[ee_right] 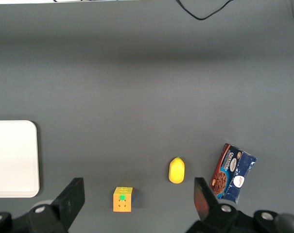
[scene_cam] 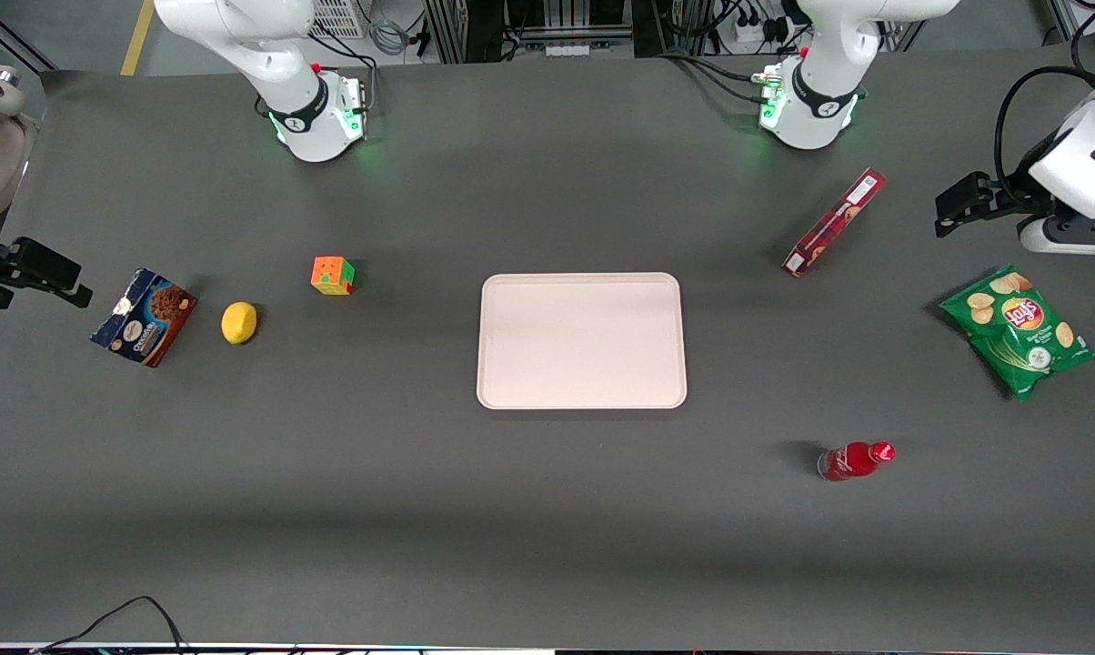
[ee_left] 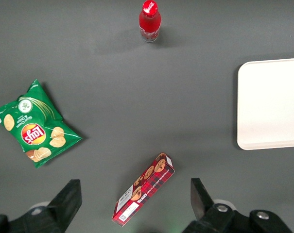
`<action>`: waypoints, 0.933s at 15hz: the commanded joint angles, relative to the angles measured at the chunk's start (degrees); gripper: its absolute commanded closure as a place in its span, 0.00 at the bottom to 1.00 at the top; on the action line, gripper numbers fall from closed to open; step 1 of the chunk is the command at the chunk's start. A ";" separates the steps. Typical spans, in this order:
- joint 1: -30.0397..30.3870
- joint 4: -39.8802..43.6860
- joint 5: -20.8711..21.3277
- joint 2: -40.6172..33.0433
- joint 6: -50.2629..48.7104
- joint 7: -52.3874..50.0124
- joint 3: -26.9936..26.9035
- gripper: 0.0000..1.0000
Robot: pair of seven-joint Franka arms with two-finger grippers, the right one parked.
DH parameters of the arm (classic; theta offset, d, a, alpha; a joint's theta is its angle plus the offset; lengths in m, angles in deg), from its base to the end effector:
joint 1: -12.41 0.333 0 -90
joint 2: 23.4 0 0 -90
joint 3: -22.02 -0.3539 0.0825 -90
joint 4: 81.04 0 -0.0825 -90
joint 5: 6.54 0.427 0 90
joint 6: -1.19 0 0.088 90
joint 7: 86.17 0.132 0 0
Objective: Place red cookie box on tray
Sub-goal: 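Move the left gripper toward the red plaid shortbread box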
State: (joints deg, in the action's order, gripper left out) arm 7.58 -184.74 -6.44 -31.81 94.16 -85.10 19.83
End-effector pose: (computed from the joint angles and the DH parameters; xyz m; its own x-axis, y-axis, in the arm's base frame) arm 0.5447 -0.0236 0.6024 0.9970 -0.0654 -0.0405 -0.0653 -0.9979 0.0046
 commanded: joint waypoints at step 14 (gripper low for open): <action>-0.54 -18.35 5.00 -0.20 10.62 8.14 0.35 0.00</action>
State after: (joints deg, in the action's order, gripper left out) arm 7.57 -194.77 -2.52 -31.15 98.22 -80.51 20.24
